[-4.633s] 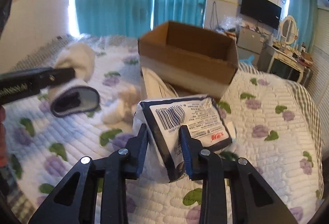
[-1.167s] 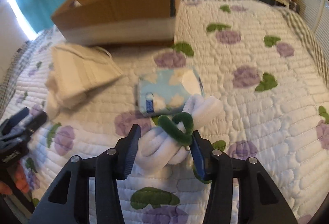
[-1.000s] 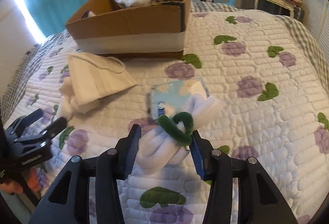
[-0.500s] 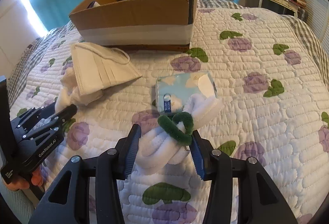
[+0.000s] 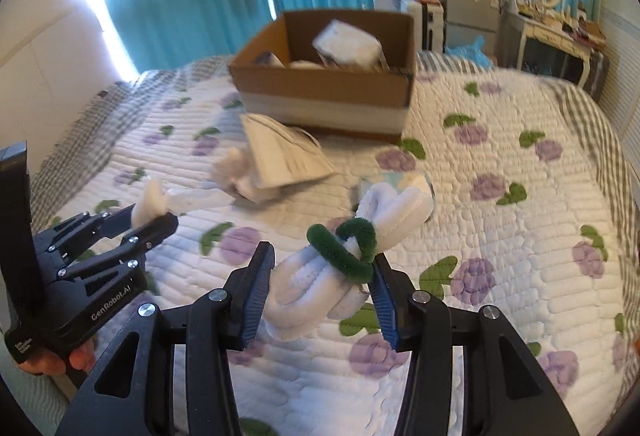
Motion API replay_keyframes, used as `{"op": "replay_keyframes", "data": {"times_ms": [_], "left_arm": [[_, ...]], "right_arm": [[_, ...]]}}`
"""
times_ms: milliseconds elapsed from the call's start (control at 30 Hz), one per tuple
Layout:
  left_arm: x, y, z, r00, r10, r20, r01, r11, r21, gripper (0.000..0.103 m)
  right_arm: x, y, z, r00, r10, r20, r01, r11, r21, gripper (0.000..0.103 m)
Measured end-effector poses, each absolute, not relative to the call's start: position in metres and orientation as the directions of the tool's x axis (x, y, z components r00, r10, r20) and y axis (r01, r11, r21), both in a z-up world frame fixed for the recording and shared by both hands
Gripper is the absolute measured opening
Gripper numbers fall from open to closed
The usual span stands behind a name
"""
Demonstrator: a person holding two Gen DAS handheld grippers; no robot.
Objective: Organize soft objects
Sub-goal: 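Grasp the white sock bundle with the left tool while the right tool grasps the green-tied towel, then lower both held items into the cardboard box and open both tools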
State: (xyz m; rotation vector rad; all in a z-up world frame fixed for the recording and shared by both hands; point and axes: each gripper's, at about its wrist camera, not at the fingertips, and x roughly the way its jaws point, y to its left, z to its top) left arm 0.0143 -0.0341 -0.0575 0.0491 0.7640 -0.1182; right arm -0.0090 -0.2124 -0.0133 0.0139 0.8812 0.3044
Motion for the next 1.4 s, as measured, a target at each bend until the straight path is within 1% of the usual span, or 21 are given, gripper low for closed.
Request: {"op": "replay_keyframes", "data": {"times_ms": [100,200,300,467,567,733,800,867,933,1000,1133,1267,1400], "left_arm": [[0.006,-0.037,-0.04,0.731,-0.105,-0.675,0.138,0.99,-0.005,0.033],[0.0,-0.044,-0.02,0.757,-0.08,-0.648,0.133,0.991,0.034,0.033],[-0.002,-0.05,-0.004,0.778,-0.09,-0.622,0.152,0.987,0.047,0.033],[0.007,-0.055,0.015,0.792,-0.111,-0.601,0.167,0.985,0.038,0.033],[0.023,-0.054,0.025,0.797,-0.135,-0.589,0.179,0.984,0.017,0.033],[0.058,-0.052,0.039,0.804,-0.14,-0.578,0.174,0.985,0.004,0.033],[0.077,-0.052,0.046,0.805,-0.166,-0.57,0.201,0.98,-0.001,0.033],[0.095,-0.053,0.049,0.808,-0.167,-0.565,0.216,0.976,0.02,0.033],[0.119,-0.055,0.052,0.815,-0.135,-0.564,0.209,0.975,0.069,0.033],[0.143,-0.055,0.053,0.815,-0.106,-0.569,0.192,0.977,0.093,0.033],[0.188,-0.051,0.054,0.802,-0.106,-0.588,0.175,0.983,0.061,0.033],[0.217,-0.062,0.05,0.798,-0.105,-0.593,0.18,0.981,0.07,0.034],[0.243,-0.077,0.034,0.783,-0.103,-0.614,0.186,0.98,0.073,0.035]], "right_arm": [[-0.018,-0.209,0.003,0.615,0.283,-0.736,-0.276,0.952,0.135,0.047],[-0.023,-0.206,0.02,0.637,0.291,-0.714,-0.294,0.948,0.123,0.047],[-0.022,-0.205,0.038,0.66,0.298,-0.69,-0.313,0.944,0.108,0.047],[-0.009,-0.203,0.064,0.684,0.307,-0.662,-0.351,0.934,0.069,0.047],[0.007,-0.209,0.081,0.7,0.324,-0.637,-0.362,0.929,0.075,0.047],[0.039,-0.22,0.104,0.725,0.329,-0.606,-0.357,0.931,0.078,0.047],[0.056,-0.222,0.114,0.738,0.324,-0.592,-0.355,0.932,0.069,0.048],[0.077,-0.223,0.124,0.749,0.316,-0.582,-0.349,0.935,0.059,0.048],[0.099,-0.223,0.131,0.748,0.32,-0.581,-0.351,0.934,0.063,0.048],[0.121,-0.222,0.135,0.744,0.33,-0.581,-0.356,0.932,0.074,0.049],[0.17,-0.22,0.135,0.728,0.334,-0.599,-0.348,0.932,0.097,0.05],[0.22,-0.217,0.123,0.701,0.339,-0.627,-0.338,0.933,0.127,0.05],[0.252,-0.213,0.102,0.69,0.317,-0.651,-0.324,0.939,0.115,0.05]]}}
